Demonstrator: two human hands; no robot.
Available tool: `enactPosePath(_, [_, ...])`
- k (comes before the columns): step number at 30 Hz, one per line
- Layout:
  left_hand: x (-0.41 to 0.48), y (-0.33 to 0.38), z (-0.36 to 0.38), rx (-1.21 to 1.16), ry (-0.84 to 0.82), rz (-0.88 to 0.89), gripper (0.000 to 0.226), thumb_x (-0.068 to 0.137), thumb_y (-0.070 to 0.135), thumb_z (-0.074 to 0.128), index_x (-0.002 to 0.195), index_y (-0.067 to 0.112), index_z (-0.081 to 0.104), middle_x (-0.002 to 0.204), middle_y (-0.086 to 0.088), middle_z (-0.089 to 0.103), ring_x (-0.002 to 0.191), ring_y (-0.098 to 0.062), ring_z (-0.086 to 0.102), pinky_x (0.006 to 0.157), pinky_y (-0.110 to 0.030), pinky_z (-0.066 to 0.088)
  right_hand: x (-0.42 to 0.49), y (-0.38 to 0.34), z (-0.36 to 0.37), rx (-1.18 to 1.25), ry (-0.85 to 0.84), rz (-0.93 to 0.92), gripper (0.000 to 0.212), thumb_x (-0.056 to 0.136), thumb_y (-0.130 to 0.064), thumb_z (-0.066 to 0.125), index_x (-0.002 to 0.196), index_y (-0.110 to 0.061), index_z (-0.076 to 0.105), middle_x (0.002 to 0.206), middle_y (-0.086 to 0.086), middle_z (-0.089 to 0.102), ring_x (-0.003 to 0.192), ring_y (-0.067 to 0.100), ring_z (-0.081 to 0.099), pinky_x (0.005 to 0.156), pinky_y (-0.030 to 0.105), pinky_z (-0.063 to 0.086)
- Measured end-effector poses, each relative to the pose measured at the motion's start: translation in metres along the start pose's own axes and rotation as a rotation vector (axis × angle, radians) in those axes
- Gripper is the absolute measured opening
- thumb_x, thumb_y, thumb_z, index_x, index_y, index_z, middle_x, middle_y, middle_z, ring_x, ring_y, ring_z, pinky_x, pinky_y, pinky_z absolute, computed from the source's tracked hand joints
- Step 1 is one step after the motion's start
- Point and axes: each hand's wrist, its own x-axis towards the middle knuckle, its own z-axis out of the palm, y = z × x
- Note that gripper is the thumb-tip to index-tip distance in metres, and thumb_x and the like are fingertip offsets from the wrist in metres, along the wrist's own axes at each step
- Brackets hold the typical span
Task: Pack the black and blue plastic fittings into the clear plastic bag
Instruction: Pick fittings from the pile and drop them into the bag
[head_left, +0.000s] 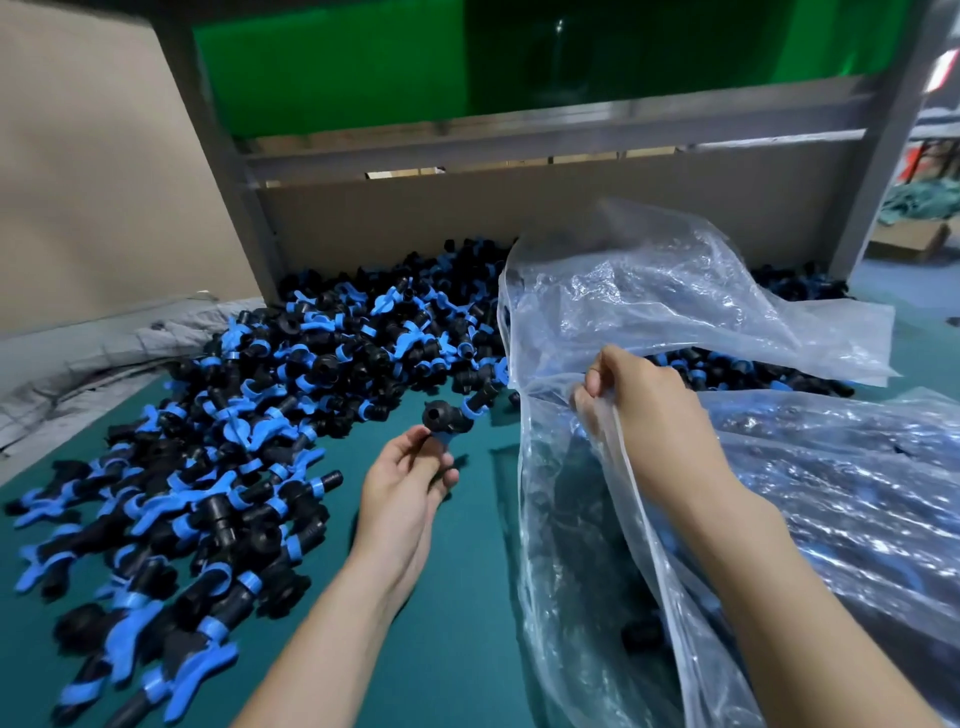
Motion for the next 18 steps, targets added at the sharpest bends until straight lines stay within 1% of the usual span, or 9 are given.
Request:
enactPosePath(2, [-0.0011,-0.001,0.0009,0.065,0.005,0.031,0.016,0.097,0.0,0.054,0.104,0.013,0.06,0.075,0.003,0.069,0.065,-0.004,0.061,0.063,-0.018,0.053,-0.0004,0.0014,0.0016,-0.017,0.006,0.001,0.019,0.091,-0.028,0.054,0.076,-0.024,0.043,0.071,-0.004,0.059,0.067,0.025,0.053,0.056,0.034,0.031])
enactPosePath(5, [-0.0028,-0.0048,0.0029,0.291,0.016,0.143,0.015,0.097,0.006,0.057,0.101,0.019,0.062,0.083,0.002,0.068,0.065,-0.003,0.059,0.063,-0.018,0.051,0.0,0.0025,0.0047,-0.046,0.003,0.007,0.02,0.091,-0.029,0.055,0.076,-0.024,0.043,0.072,-0.003,0.059,0.068,0.026,0.053,0.054,0.033,0.03])
enactPosePath(8, [-0.0059,-0.007,0.004,0.423,-0.012,0.226,0.016,0.097,0.007,0.058,0.101,0.021,0.063,0.092,0.003,0.067,0.072,0.003,0.062,0.067,-0.016,0.053,0.0007,0.0031,0.006,-0.078,-0.006,0.003,0.02,0.092,-0.03,0.055,0.077,-0.024,0.044,0.074,-0.004,0.06,0.067,0.024,0.054,0.053,0.032,0.031])
enactPosePath(14, [-0.0056,-0.0063,0.004,0.418,-0.009,0.234,0.016,0.097,0.005,0.058,0.1,0.021,0.063,0.089,0.005,0.066,0.072,0.004,0.061,0.07,-0.016,0.053,0.0005,0.0047,0.0054,-0.073,-0.015,-0.001,0.021,0.092,-0.029,0.056,0.076,-0.024,0.044,0.07,-0.004,0.059,0.064,0.022,0.054,0.053,0.032,0.033])
enactPosePath(18, [-0.005,-0.0069,0.0041,0.412,-0.004,0.231,0.017,0.096,0.004,0.058,0.1,0.021,0.063,0.088,0.005,0.066,0.072,0.004,0.061,0.069,-0.016,0.053,0.0015,0.0044,0.0058,-0.069,-0.021,0.0,0.02,0.093,-0.029,0.056,0.076,-0.023,0.045,0.072,-0.003,0.061,0.065,0.024,0.055,0.054,0.033,0.035])
